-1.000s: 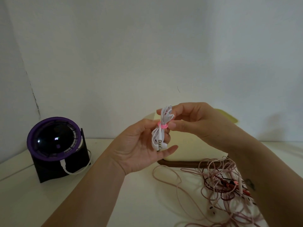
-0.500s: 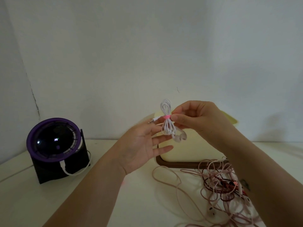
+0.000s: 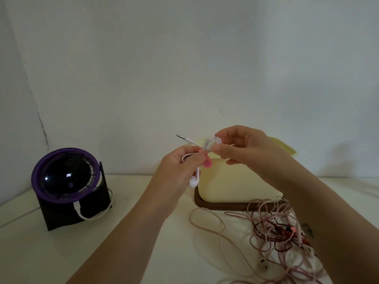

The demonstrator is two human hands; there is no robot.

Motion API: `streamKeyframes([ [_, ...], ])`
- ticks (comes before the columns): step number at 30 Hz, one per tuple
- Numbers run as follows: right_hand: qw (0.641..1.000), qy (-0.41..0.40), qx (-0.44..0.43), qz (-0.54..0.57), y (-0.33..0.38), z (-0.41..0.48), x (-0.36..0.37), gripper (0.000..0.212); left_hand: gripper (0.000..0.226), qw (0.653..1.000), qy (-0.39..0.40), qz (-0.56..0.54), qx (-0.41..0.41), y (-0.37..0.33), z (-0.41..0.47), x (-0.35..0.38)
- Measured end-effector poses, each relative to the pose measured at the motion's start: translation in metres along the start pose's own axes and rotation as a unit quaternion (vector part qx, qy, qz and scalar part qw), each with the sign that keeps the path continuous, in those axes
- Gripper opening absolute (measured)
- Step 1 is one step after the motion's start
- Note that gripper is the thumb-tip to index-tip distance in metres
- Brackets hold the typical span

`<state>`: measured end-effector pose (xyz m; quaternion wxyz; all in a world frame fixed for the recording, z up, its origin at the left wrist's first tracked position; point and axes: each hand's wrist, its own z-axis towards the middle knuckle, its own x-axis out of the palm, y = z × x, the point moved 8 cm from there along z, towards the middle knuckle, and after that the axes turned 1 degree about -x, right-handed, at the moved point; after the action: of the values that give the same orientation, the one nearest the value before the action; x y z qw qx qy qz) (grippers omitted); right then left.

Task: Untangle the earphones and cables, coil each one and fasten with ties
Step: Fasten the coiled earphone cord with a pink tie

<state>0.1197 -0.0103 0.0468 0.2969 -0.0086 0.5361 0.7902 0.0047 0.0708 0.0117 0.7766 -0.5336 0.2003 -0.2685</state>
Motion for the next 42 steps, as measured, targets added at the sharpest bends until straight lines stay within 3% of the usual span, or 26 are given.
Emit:
streamKeyframes([
  [6,0.999,-0.017,-0.02,0.029,0.001,0.001,0.003,0.018,0.008,0.997,0.021,0.072,0.001,-0.002,-0.002,0.005],
  [14,0.997,0.024,-0.01,0.071,0.005,-0.002,0.005,0.025,0.006,0.997,0.045,0.058,-0.029,-0.003,0.001,0.004],
  [18,0.963,0.059,0.021,0.263,-0.003,0.001,0.02,0.025,0.009,0.98,0.084,-0.149,-0.1,0.006,-0.002,0.011],
  [22,0.913,0.05,0.069,0.398,-0.014,0.003,0.035,0.021,0.007,0.954,0.138,-0.23,-0.13,0.008,-0.006,0.017],
  [25,0.892,0.012,0.093,0.443,-0.023,0.004,0.042,0.023,0.021,0.958,0.134,-0.214,-0.135,0.01,-0.004,0.015],
  [28,0.902,-0.02,0.083,0.424,-0.026,0.005,0.041,0.026,0.009,0.967,0.107,-0.192,-0.129,0.01,-0.003,0.013],
  [31,0.908,-0.034,0.067,0.412,-0.025,0.005,0.037,0.029,0.024,0.966,0.083,-0.203,-0.136,0.009,-0.004,0.013],
  [35,0.897,-0.012,0.073,0.436,-0.021,0.005,0.039,0.028,0.017,0.968,0.084,-0.209,-0.115,0.002,-0.006,0.017],
  [40,0.844,0.042,0.116,0.523,-0.014,0.002,0.044,0.032,0.019,0.978,0.103,-0.16,-0.081,-0.006,-0.004,0.012],
  [42,0.85,0.053,0.126,0.509,-0.012,0.001,0.043,0.03,0.02,0.984,0.097,-0.132,-0.072,-0.008,-0.003,0.005],
])
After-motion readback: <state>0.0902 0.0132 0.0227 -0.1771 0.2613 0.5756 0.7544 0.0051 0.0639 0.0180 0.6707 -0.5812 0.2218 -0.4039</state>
